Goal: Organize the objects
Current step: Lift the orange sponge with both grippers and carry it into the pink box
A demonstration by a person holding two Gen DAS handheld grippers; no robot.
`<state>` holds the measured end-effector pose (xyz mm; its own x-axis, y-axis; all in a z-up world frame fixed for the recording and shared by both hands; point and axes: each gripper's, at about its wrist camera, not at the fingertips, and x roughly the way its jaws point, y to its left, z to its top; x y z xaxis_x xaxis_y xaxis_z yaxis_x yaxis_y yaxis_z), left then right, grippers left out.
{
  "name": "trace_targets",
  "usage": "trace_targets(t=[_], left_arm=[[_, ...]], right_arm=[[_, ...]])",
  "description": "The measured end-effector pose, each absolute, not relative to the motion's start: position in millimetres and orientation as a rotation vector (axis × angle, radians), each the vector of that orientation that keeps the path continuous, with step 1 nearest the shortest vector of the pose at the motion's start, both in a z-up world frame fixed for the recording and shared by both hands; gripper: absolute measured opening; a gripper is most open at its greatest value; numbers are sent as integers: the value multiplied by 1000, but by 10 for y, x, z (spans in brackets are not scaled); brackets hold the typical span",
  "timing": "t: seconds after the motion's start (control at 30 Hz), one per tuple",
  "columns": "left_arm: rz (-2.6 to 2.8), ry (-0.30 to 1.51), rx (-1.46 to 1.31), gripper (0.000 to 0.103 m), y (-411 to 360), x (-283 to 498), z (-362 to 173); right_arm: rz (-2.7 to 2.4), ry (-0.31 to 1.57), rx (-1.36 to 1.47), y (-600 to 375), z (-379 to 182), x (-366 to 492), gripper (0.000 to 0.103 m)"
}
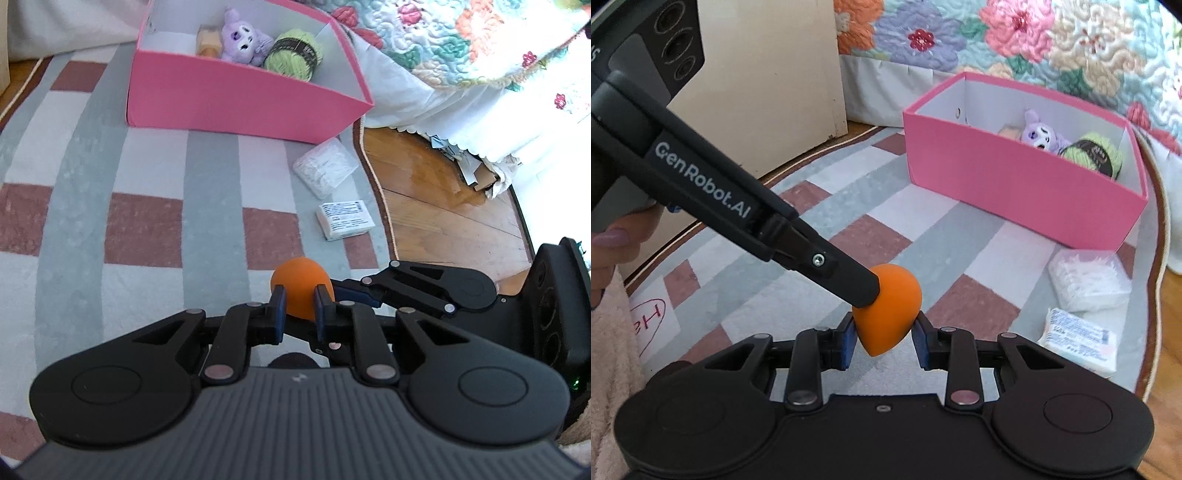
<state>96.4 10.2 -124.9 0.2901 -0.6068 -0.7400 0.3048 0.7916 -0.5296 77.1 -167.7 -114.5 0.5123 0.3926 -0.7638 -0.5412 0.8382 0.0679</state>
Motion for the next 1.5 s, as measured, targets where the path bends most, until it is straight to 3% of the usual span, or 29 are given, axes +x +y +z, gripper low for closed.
trace_targets(t=[0.8, 1.5], left_arm=[[-541, 1105, -245, 16, -219, 922, -348], [-561, 955, -171, 18, -398, 1486, 398]], right_arm=[[517, 830, -240, -1788, -381, 813, 37], [481, 716, -296, -1890, 185, 1336, 37]])
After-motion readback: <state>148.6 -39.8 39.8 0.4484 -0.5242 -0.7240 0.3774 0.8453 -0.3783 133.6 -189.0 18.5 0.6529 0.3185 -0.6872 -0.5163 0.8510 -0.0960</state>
